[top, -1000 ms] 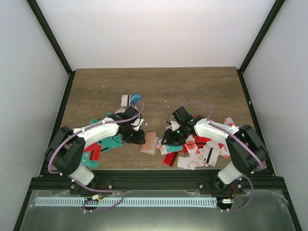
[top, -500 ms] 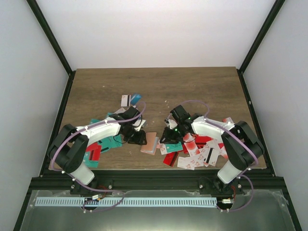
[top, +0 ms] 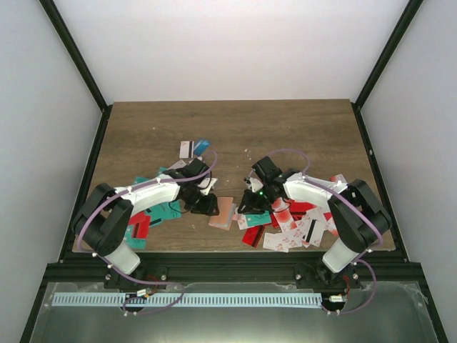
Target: Put the credit cards into the card holder
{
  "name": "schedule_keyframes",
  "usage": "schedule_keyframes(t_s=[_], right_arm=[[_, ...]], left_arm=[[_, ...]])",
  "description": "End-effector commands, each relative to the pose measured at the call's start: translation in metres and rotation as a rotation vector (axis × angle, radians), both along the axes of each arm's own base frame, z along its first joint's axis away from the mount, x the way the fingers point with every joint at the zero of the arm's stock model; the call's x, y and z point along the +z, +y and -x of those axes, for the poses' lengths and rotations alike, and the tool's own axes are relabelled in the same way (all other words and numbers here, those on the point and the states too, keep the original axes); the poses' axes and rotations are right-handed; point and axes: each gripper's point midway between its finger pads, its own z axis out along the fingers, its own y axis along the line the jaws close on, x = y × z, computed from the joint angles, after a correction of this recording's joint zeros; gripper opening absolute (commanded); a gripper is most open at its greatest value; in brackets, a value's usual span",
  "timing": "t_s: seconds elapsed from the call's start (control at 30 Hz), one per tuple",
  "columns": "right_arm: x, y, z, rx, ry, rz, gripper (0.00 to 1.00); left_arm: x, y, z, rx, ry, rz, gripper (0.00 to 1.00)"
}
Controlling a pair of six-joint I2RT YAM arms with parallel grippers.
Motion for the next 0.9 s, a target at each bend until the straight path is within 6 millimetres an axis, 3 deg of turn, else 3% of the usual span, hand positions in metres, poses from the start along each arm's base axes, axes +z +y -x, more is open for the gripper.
schedule_keyframes(t_s=[0.0, 0.23, 0.63, 0.87], right_arm=[[-0.003, 0.001, 0.001, 0.008, 0.005, 0.018, 0.22], [-0.007, 0.003, 0.005, 0.018, 0.015, 0.02, 0.21], [-0.01, 0.001, 0.008, 0.021, 0.02, 0.03, 0.01], [-0.003, 0.003, 0.006, 0.024, 0.013, 0.017, 0.01]], left_arm=[[-0.003, -0.002, 0.004, -0.021, 0.003, 0.009, 0.41], [-0.004, -0.002, 0.007, -0.018, 0.006, 0.011, 0.41], [-0.009, -0.01, 0.011, -0.028, 0.021, 0.02, 0.41], [-0.014, -0.014, 0.012, -0.018, 0.025, 0.008, 0.41]])
